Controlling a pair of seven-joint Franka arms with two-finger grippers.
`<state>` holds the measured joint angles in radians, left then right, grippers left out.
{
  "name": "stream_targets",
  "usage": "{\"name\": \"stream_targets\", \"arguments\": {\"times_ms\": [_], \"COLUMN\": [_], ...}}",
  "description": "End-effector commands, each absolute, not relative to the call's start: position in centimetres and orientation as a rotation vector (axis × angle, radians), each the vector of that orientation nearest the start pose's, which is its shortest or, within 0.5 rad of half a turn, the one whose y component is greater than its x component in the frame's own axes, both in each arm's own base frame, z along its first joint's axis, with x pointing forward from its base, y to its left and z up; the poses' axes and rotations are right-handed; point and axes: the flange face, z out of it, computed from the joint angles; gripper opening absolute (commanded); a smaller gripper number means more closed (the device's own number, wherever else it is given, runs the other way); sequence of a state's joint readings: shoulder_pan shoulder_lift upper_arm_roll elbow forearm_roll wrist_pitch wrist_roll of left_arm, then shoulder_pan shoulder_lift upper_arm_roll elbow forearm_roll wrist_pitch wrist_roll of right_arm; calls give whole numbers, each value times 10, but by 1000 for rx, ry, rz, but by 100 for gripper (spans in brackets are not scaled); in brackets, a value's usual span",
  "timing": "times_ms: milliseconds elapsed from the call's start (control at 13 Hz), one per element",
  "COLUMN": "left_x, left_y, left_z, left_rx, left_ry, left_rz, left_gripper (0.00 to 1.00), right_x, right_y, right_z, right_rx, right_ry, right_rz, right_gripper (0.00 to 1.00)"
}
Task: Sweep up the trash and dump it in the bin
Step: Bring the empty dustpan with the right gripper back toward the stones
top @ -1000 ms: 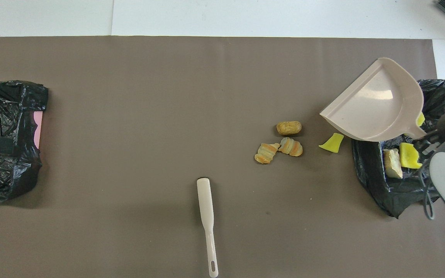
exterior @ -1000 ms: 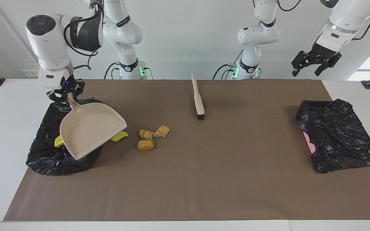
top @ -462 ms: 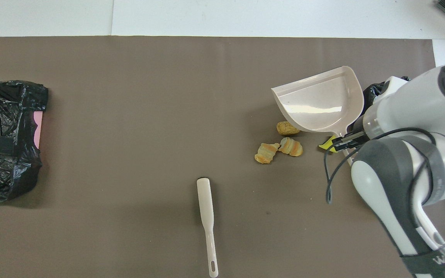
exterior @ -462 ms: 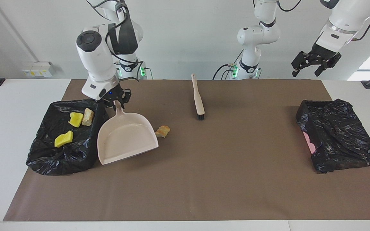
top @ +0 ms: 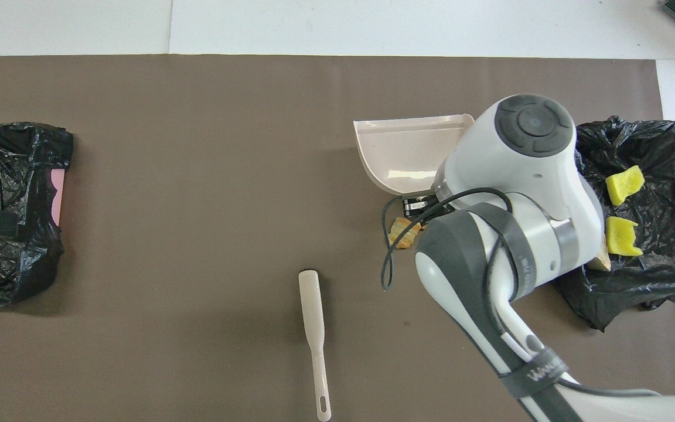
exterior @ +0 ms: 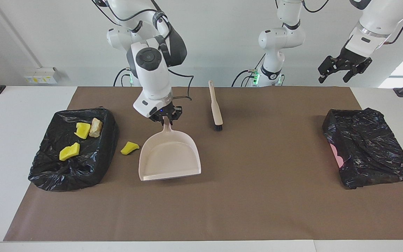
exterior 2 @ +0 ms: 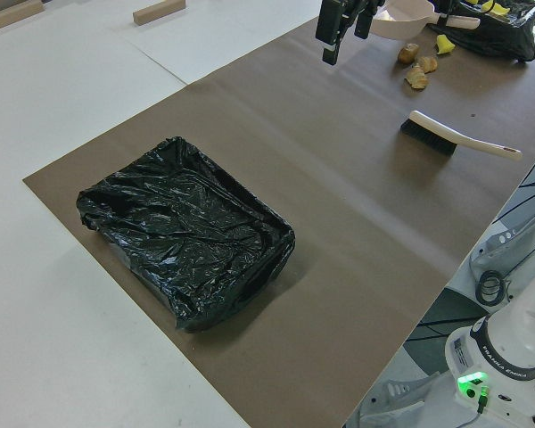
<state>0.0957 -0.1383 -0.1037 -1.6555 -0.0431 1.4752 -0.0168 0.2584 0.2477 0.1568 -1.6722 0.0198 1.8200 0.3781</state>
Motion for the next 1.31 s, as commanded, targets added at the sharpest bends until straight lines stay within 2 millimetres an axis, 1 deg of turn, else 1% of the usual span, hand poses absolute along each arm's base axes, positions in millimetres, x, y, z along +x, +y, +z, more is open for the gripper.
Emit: {"name": "stream_targets", "arguments": {"times_ms": [0,154,231,308,462,538,615,692,769,846,923,1000,1231], "left_x": [499,498,499,500,505,506,506,505,504,505,505,505,505], "left_y": [-20,-32,-33,-32,-31,-31,-32,-31,-31,-31,-31,-30,-29], "left_z": [650,650,651,652,654,657,656,656,656,656,656,656,656], "left_rx": [-3158,-3157,-3158,-3158,-3161,-3161,-3160,-3159,-3161,-3161,-3161,-3161,-3161], "left_ry": [4,38,41,38,41,39,43,41,41,41,41,41,36], "left_rz": [72,70,65,60,27,17,24,29,34,31,26,26,24], "left_gripper": [100,100,100,100,100,100,100,100,100,100,100,100,100], "right_x": [604,608,611,613,617,615,613,614,612,610,611,605,574], "right_y": [299,347,365,381,408,420,424,422,422,423,418,416,414], "right_z": [439,414,399,385,366,357,353,355,358,372,381,389,401], "right_rx": [-3084,-3086,-3083,-3074,-3060,-3065,-3071,-3083,-3094,-3090,-3084,-3088,-3101], "right_ry": [95,162,195,185,170,172,173,170,158,149,157,157,137], "right_rz": [162,163,163,150,123,118,95,93,78,51,38,40,78], "right_gripper": [0,0,0,0,0,0,0,46,99,100,100,100,100]}}
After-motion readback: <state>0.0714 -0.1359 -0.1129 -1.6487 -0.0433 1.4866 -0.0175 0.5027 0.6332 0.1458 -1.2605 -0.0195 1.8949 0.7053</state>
